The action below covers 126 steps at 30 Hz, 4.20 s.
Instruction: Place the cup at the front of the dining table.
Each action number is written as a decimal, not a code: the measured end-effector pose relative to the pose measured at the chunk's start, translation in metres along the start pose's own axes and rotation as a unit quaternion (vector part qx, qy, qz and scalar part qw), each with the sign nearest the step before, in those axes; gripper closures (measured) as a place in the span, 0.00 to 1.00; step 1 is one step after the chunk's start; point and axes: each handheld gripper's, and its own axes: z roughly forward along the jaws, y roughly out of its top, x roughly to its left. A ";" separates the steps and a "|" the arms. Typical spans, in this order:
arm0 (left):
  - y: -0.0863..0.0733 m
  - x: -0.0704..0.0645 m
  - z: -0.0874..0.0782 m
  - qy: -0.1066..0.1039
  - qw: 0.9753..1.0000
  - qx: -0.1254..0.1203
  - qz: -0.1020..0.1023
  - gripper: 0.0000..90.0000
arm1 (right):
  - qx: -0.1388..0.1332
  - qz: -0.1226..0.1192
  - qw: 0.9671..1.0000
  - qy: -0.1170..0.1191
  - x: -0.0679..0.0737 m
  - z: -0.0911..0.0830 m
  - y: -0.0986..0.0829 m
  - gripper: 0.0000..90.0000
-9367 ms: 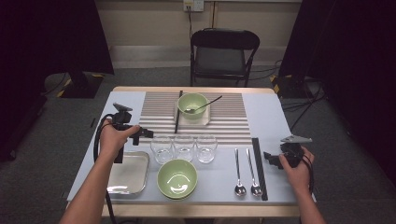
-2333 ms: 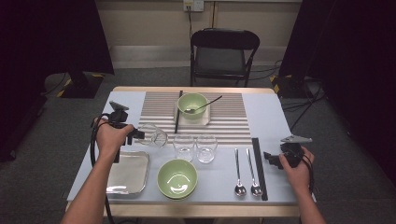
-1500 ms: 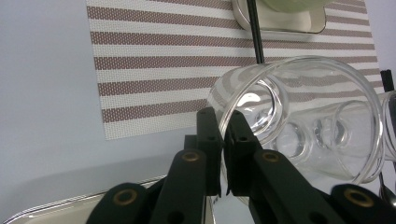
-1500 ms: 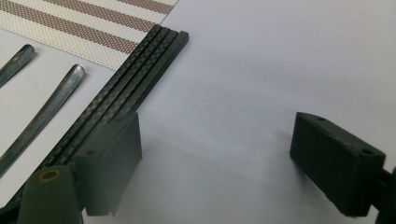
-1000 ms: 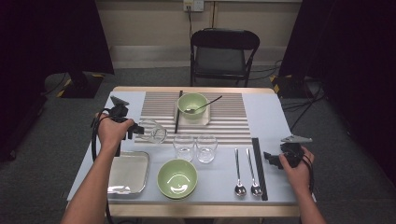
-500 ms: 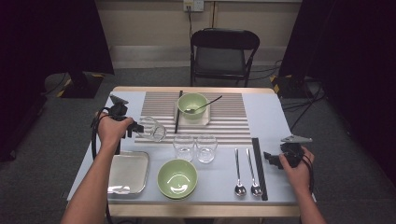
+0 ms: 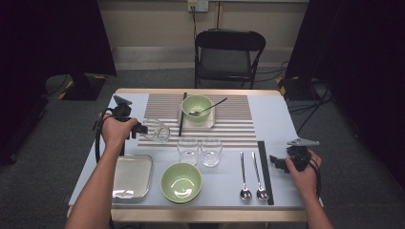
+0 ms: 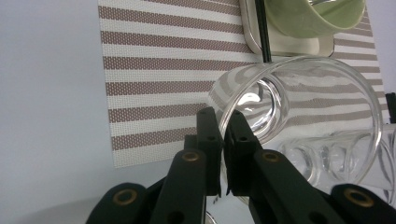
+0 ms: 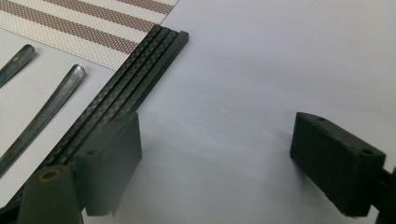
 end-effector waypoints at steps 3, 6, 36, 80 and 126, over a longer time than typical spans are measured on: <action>0.000 0.000 0.000 0.005 1.000 -0.002 -0.005 0.96 | 0.000 0.000 1.000 0.000 0.000 0.000 0.000 0.17; 0.001 0.001 0.000 0.008 1.000 -0.002 -0.002 0.96 | 0.000 0.000 1.000 0.000 0.000 0.000 0.000 0.17; 0.012 0.006 0.009 0.018 1.000 -0.002 -0.005 0.96 | -0.001 -0.001 1.000 0.001 0.000 0.000 0.000 0.17; 0.019 0.013 0.020 0.028 0.999 -0.020 -0.028 0.96 | -0.001 -0.001 1.000 0.001 0.000 0.000 0.000 0.17; 0.020 0.009 0.026 0.045 0.998 -0.028 -0.030 0.96 | 0.000 -0.001 1.000 0.001 0.000 0.000 0.000 0.17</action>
